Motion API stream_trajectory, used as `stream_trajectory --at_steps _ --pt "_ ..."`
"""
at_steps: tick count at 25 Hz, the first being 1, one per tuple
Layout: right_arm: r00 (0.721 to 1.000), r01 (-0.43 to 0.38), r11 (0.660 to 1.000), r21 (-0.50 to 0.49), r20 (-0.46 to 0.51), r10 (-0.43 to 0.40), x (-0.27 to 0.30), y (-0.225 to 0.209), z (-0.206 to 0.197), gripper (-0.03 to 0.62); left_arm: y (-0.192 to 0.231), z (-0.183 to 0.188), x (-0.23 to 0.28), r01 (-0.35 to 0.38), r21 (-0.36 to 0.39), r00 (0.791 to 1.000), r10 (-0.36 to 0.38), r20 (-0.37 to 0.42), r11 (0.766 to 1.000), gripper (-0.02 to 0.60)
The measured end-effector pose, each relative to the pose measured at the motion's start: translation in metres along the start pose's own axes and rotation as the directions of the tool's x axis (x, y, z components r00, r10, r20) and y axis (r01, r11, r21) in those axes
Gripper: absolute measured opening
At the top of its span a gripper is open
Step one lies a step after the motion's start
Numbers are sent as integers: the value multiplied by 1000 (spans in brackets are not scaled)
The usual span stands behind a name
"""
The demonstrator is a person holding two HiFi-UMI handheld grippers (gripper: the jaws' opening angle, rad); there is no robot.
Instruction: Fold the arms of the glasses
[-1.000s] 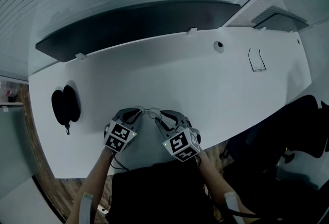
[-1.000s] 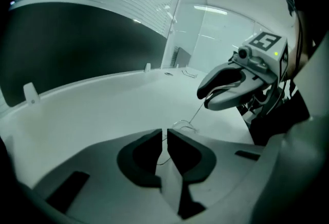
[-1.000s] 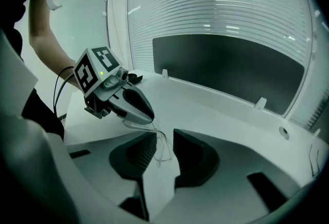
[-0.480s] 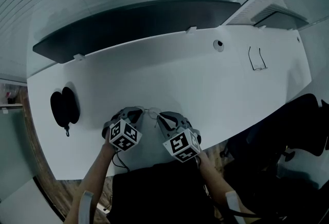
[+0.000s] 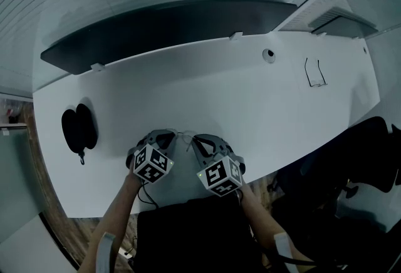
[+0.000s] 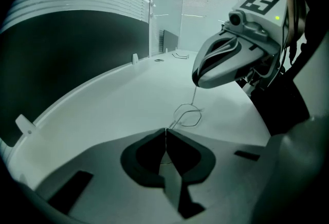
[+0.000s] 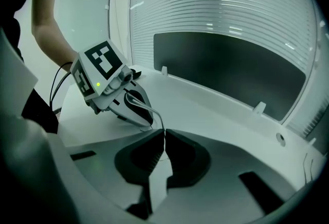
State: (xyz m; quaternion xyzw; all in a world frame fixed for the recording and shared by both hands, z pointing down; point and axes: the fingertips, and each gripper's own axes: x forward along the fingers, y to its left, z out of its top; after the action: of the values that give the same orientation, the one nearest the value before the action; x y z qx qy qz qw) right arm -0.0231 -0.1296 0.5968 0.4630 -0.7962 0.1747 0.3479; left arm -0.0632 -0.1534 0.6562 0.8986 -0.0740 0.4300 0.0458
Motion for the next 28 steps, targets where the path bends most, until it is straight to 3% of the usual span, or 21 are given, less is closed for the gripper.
stream_trajectory --at_steps 28 --pt "993 -75 988 -136 -105 61 36 17 -7 31 -3 1 0 32 -34 999 -31 33 999 15"
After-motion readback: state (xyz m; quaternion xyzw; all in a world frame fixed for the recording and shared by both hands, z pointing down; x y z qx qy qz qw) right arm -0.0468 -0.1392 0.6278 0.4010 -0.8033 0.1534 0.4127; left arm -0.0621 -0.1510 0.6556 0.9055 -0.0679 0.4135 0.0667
